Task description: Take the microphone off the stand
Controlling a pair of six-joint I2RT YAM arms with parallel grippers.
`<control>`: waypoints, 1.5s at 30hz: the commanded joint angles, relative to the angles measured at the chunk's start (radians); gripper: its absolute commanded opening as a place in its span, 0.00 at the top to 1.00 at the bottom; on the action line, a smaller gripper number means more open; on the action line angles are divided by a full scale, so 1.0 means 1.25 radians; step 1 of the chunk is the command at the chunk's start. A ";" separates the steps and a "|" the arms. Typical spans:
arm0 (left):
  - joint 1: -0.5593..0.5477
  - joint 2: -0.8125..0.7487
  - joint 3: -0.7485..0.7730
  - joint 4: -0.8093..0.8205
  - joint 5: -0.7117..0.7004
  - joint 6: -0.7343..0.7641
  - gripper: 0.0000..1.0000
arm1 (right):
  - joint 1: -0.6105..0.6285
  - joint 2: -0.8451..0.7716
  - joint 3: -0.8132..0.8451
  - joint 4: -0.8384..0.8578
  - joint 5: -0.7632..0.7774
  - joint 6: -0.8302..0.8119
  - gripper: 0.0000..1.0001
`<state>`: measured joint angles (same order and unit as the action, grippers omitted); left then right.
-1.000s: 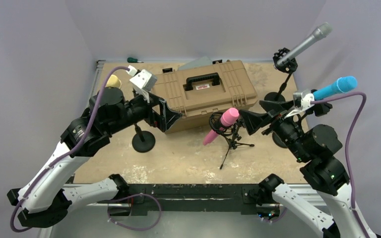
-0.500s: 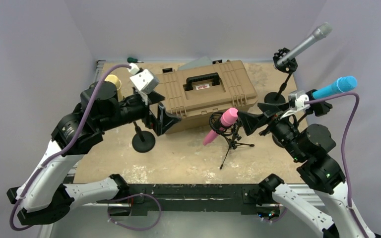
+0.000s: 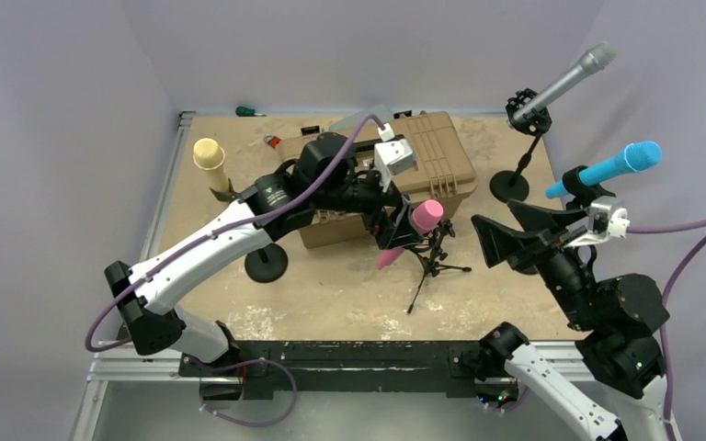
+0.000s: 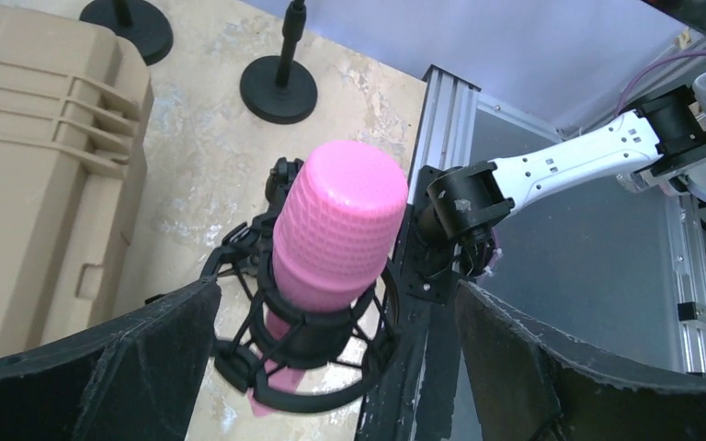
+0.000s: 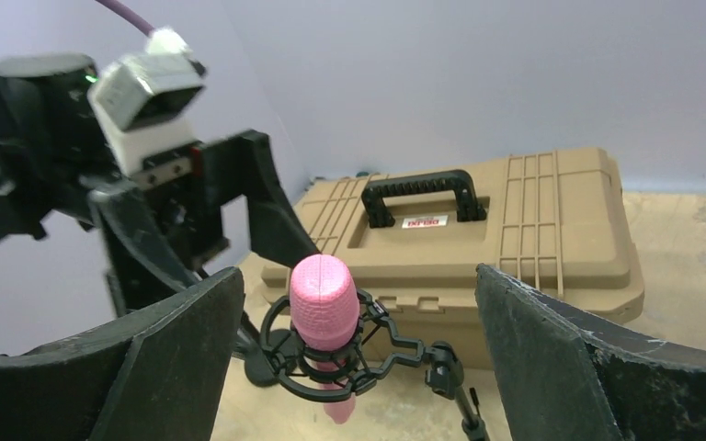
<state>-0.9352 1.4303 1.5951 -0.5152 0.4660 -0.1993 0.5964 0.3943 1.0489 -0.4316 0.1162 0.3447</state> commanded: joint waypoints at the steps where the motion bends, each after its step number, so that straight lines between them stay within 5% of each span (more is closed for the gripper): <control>1: -0.025 0.021 0.030 0.120 0.006 -0.001 0.06 | -0.001 -0.023 0.009 0.010 0.037 0.026 0.06; 9: -0.077 0.074 0.038 0.146 -0.070 -0.001 0.22 | -0.002 -0.029 0.000 -0.001 0.039 0.030 0.06; 13: -0.093 0.089 0.046 0.147 -0.097 0.009 0.44 | -0.001 -0.025 -0.007 0.003 0.036 0.032 0.06; 24: -0.101 0.108 0.124 0.064 -0.144 0.041 0.75 | -0.002 -0.027 -0.023 -0.012 0.047 0.043 0.06; 32: -0.100 0.121 0.306 -0.041 -0.162 0.115 0.81 | -0.002 -0.028 -0.032 -0.013 0.050 0.048 0.06; 39: -0.094 0.140 0.468 -0.046 -0.147 0.141 1.00 | -0.001 -0.032 -0.034 -0.016 0.053 0.051 0.06; 45: -0.089 0.169 0.570 -0.029 -0.149 0.101 1.00 | -0.001 -0.040 -0.034 -0.020 0.058 0.053 0.06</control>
<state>-1.0542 1.6104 2.2131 -0.6022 0.2874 -0.0643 0.5964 0.3527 1.0073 -0.4603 0.1669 0.4004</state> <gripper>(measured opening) 0.480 0.942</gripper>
